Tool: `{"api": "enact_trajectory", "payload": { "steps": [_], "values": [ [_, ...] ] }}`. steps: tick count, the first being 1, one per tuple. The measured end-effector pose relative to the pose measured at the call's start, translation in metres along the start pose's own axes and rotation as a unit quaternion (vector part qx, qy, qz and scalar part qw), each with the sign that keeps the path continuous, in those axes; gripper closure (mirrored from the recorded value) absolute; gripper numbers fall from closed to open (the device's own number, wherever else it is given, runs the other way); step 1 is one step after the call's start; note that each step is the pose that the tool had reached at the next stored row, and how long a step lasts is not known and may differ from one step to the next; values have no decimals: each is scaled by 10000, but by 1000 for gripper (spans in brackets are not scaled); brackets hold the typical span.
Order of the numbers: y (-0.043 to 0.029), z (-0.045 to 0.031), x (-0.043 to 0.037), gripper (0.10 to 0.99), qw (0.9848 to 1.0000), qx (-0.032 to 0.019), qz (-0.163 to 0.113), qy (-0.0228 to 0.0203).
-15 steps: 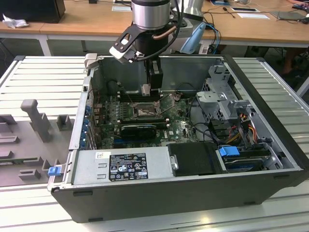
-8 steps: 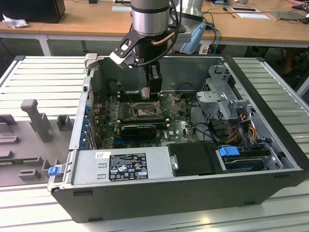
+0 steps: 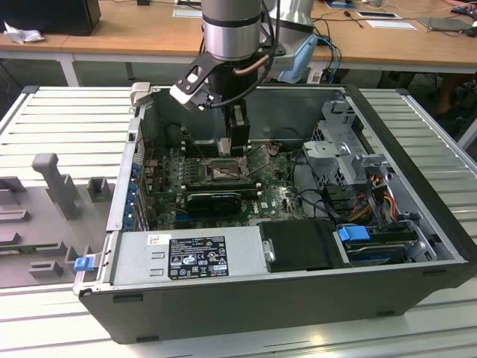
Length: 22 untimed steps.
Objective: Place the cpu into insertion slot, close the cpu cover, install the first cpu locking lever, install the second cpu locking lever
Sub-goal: 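Place the cpu into insertion slot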
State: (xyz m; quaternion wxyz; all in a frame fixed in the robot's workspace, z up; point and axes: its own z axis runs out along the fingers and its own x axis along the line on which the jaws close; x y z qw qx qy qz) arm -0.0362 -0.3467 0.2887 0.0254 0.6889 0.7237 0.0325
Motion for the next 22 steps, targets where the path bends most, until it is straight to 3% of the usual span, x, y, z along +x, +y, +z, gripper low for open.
{"api": "enact_trajectory", "payload": {
  "steps": [8, 19, 22],
  "values": [
    [-12, 100, 4, 557, 10000, 0, 1, 0],
    [-38, 397, 104, 557, 9999, 0, 109, -37],
    [-42, 502, 198, 557, 9999, 0, 109, -37]
  ]
}}
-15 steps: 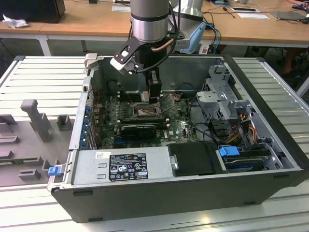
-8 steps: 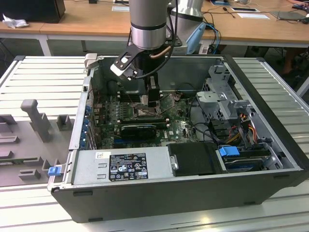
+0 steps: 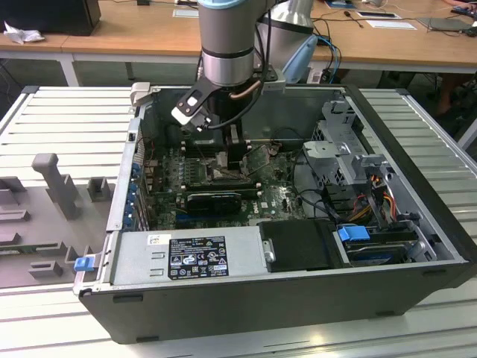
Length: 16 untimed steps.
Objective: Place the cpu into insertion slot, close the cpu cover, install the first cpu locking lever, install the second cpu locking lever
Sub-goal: 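Place the cpu into insertion slot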
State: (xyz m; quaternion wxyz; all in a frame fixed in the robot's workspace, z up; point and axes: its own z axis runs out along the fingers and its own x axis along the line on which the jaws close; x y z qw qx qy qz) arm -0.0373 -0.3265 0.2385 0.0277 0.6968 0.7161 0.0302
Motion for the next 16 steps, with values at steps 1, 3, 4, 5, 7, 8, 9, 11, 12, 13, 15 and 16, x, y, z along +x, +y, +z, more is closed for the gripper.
{"api": "enact_trajectory", "payload": {
  "steps": [1, 3, 4, 5, 7, 8, 9, 11, 12, 13, 15, 16],
  "values": [
    [-3, 39, 44, 557, 10000, 0, 1, 0],
    [-12, 78, 74, 557, 10000, -1, 20, -1],
    [-20, 98, 82, 557, 10000, 0, 42, -2],
    [-29, 117, 89, 557, 10000, 0, 62, -4],
    [-59, 186, 110, 557, 10000, 0, 75, -5],
    [-68, 207, 115, 557, 10000, -1, 75, -6],
    [-76, 225, 119, 557, 10000, 0, 82, -6],
    [-81, 261, 122, 557, 9998, 0, 178, -14],
    [-82, 281, 123, 557, 9997, 0, 224, -18],
    [-83, 290, 123, 557, 9997, 0, 231, -19],
    [-85, 306, 123, 557, 9997, 0, 232, -19],
    [-85, 313, 123, 557, 9997, -1, 232, -19]
  ]
}}
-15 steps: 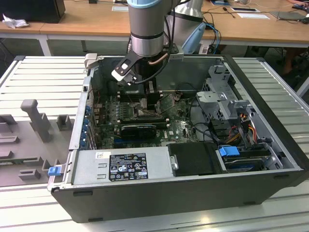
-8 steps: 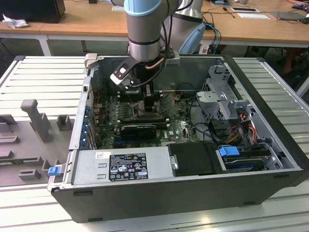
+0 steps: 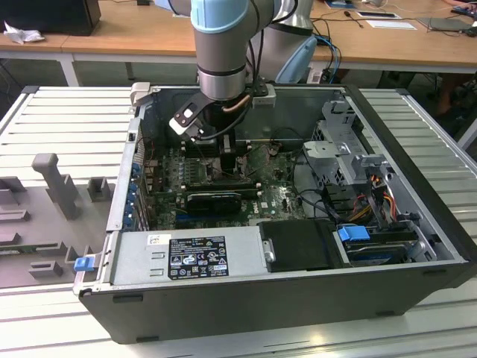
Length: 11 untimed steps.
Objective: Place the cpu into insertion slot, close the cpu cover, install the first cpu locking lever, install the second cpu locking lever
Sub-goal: 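Place the cpu into insertion slot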
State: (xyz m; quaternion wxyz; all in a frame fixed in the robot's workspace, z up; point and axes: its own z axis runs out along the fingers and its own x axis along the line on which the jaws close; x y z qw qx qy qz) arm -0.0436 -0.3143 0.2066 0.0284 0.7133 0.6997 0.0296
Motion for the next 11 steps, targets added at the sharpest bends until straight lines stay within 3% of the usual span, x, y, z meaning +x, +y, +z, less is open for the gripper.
{"api": "enact_trajectory", "payload": {
  "steps": [11],
  "values": [
    [4, 69, -1, 557, 10000, 2, 0, -2]
  ]
}}
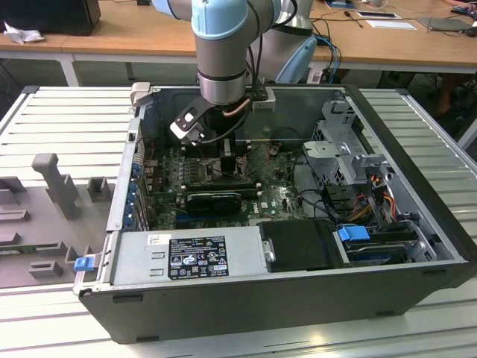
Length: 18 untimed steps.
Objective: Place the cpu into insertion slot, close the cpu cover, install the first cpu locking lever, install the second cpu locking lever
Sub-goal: 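Place the cpu into insertion slot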
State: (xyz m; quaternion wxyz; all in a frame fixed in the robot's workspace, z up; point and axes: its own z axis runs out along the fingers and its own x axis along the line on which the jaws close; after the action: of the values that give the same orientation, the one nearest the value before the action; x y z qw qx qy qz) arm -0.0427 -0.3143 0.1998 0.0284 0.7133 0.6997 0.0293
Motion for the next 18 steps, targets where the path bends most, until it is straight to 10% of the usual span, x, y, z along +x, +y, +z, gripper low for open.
{"api": "enact_trajectory", "payload": {
  "steps": [9, 14, 18],
  "values": [
    [9, -115, 1, 494, 10000, 0, 2, 1],
    [18, -157, 1, 863, 10000, 8, 1, -4],
    [21, -179, 1, 980, 10000, 10, 2, -5]
  ]
}}
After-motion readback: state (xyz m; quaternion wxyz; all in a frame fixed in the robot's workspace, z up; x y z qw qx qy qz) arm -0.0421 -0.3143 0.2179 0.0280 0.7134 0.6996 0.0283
